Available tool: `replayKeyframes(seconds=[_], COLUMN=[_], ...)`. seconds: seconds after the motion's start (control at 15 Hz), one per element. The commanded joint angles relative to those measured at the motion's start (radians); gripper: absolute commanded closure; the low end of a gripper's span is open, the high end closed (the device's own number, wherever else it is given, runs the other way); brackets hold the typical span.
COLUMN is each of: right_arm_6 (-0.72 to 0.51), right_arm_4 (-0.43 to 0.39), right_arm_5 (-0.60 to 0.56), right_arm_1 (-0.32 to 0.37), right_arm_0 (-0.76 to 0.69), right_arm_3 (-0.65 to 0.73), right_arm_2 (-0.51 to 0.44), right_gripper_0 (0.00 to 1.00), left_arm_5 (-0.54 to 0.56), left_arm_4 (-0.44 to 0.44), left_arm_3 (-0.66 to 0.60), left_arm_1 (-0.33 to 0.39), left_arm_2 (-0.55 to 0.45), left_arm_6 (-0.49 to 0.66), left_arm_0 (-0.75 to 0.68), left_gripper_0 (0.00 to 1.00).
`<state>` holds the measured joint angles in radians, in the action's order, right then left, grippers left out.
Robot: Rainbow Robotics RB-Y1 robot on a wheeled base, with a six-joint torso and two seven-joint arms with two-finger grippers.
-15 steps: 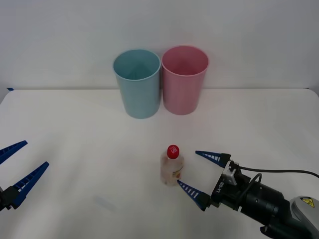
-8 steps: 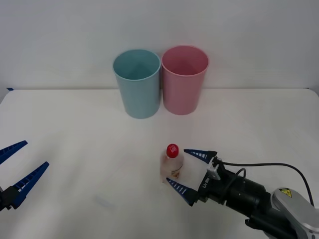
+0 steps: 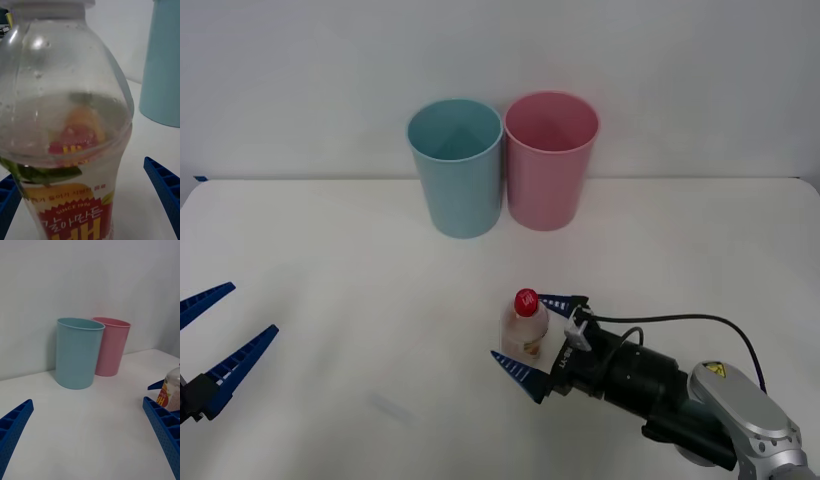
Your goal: Grasp the object on the table and drop it into the matching bin: aluminum can to the light blue bin, PET bottle to the pink bin.
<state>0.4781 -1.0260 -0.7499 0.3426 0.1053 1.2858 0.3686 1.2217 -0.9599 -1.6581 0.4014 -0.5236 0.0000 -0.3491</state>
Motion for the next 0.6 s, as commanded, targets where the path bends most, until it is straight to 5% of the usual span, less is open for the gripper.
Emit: replayKeyframes(seconds=[0.07,0.13,0.2,0.6], right_arm_6=[0.007,0.007,0.007,0.002], right_arm_4=[0.001,0.007,0.009,0.020], right_arm_5=[0.004,0.006,0.006,0.003], right_arm_1=[0.000,0.000,0.000,0.000], right_arm_0=[0.001,0.001,0.001,0.005], right_arm_3=[0.001,0.000,0.000,0.001], right_arm_2=[0.000,0.000,0.000,0.000], right_gripper_0=[0.27,0.83,0.96,1.00], left_arm_5=[0.000,0.000,0.000,0.000], left_arm_4=[0.000,0.000,0.000,0.000], left_arm_3=[0.000,0.000,0.000,0.000], left_arm_1=[0.000,0.000,0.000,0.000], left_arm_2=[0.000,0.000,0.000,0.000], left_arm_6=[0.000,0.000,0.000,0.000], left_arm_0=[0.000,0.000,0.000,0.000], left_gripper_0=[0.00,0.00,0.00,0.00])
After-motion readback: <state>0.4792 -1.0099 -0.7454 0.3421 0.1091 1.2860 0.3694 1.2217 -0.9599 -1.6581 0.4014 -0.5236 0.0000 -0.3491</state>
